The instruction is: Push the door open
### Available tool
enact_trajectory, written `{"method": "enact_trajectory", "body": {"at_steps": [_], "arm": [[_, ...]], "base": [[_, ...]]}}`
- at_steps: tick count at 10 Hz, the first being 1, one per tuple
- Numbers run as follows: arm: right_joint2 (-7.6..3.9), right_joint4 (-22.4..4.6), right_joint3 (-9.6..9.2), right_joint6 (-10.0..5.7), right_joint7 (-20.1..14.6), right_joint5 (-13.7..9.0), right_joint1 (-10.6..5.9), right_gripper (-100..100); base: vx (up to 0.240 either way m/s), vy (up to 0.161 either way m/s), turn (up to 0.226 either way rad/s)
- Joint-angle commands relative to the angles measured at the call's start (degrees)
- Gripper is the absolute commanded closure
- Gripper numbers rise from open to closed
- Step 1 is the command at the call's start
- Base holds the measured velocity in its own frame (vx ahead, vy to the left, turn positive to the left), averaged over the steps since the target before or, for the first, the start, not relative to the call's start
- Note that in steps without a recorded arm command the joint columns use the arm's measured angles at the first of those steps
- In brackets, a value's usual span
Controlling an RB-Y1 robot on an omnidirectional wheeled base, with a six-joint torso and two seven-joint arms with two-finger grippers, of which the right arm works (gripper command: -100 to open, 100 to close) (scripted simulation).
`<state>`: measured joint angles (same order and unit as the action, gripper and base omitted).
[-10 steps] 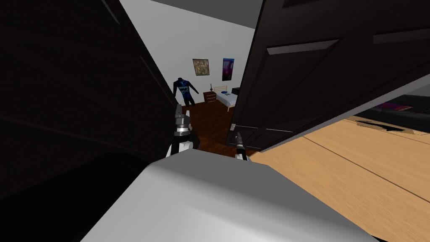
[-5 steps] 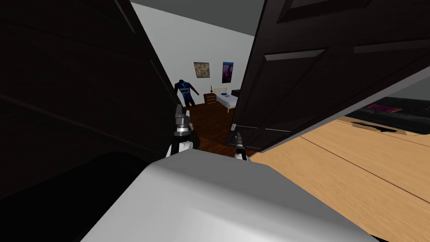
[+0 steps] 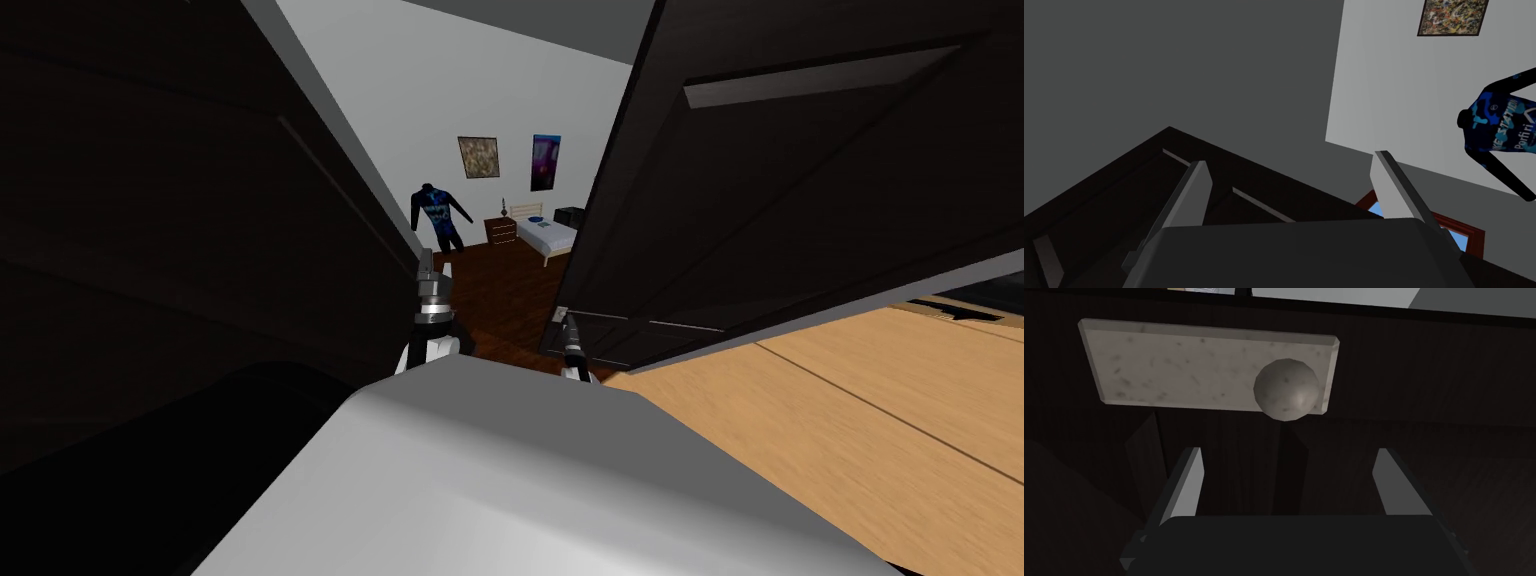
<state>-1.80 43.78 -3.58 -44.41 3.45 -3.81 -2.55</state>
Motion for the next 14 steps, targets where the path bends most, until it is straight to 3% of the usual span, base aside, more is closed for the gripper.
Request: {"method": "enact_trajectory", "body": {"at_steps": [1, 3, 4, 5, 10, 11, 14], "arm": [[0.59, -0.2, 0.17, -0.44, 0.1, -0.1, 0.07, -100], [1.93, -0.3, 0.34, -0.84, 0.2, -0.2, 0.13, -100], [1.38, -0.4, 0.29, -0.72, 0.1, -0.1, 0.09, -100], [1.38, -0.4, 0.29, -0.72, 0.1, -0.1, 0.09, 100], [1.38, -0.4, 0.29, -0.72, 0.1, -0.1, 0.09, 100], [0.35, -0.5, 1.34, -0.45, 0.8, -0.7, -0.03, 100], [-0.22, -0.5, 2.99, -0.23, 1.9, -1.5, -0.31, 100]], "base": [[0.216, 0.009, 0.029], [0.209, 0.02, 0.023], [0.079, 0.005, -0.011], [-0.017, 0.002, 0.01], [-0.013, -0.001, 0.002], [0.093, 0.025, -0.056], [0.204, 0.032, -0.063]]}}
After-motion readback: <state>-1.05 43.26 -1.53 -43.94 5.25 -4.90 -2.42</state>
